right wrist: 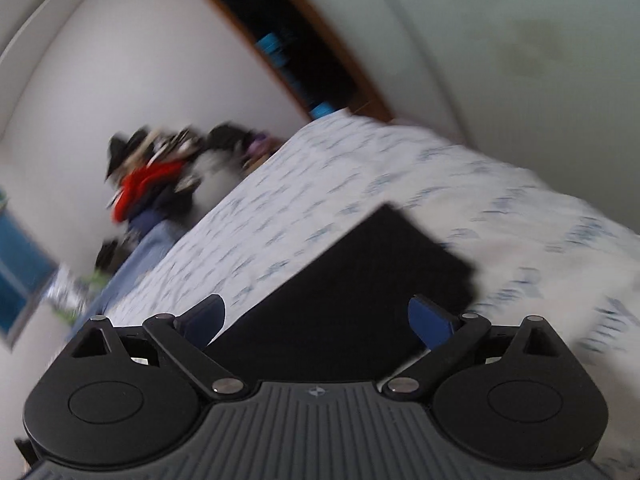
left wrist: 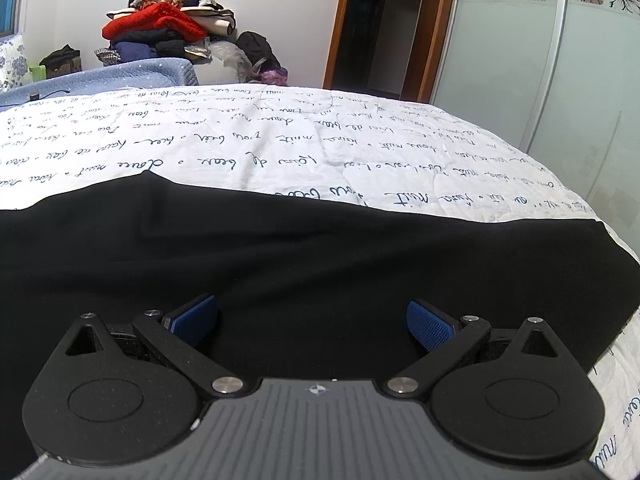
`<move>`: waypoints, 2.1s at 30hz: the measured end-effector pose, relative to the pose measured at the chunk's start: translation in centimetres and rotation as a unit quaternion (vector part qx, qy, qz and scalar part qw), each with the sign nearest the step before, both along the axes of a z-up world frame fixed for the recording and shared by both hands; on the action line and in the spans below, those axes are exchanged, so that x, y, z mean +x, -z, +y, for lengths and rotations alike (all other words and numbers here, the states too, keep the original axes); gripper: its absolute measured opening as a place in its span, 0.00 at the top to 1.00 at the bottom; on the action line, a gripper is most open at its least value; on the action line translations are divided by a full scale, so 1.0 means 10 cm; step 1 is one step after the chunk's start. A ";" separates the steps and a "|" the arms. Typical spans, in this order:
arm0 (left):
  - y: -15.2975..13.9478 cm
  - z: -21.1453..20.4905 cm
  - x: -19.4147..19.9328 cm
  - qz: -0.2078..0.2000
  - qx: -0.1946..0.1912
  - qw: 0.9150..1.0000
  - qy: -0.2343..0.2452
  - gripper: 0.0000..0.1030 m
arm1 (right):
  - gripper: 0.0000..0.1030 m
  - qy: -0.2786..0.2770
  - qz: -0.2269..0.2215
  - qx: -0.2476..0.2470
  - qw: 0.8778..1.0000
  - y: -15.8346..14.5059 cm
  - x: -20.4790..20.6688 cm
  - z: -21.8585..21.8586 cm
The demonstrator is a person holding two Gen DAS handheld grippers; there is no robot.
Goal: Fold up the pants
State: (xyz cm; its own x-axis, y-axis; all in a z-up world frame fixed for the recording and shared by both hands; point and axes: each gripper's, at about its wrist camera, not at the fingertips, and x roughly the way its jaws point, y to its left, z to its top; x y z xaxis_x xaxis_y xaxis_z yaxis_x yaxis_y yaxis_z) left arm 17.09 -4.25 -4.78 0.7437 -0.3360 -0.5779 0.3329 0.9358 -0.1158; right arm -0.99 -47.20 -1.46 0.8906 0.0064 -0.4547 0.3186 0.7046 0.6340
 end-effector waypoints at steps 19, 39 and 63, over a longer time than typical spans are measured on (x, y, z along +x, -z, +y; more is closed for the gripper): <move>0.00 0.02 -0.01 -0.004 -0.006 1.000 -0.004 0.01 | 0.59 0.098 -0.013 0.251 0.963 0.70 -0.21 -0.64; 0.00 0.03 -0.01 -0.003 -0.011 1.000 -0.003 0.01 | 0.57 0.089 0.000 0.216 0.972 0.48 -0.15 -0.50; 0.00 0.03 -0.01 -0.004 -0.010 1.000 -0.003 0.01 | 0.38 0.085 0.006 0.239 0.967 0.60 -0.03 -0.57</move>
State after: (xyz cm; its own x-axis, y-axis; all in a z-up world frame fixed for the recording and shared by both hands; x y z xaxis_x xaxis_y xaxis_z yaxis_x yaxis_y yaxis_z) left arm 17.00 -3.90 -4.78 0.7504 -0.3427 -0.5652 0.3282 0.9354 -0.1313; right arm -1.26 -52.89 -7.47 0.8922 0.0730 -0.4458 0.4129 0.2685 0.8703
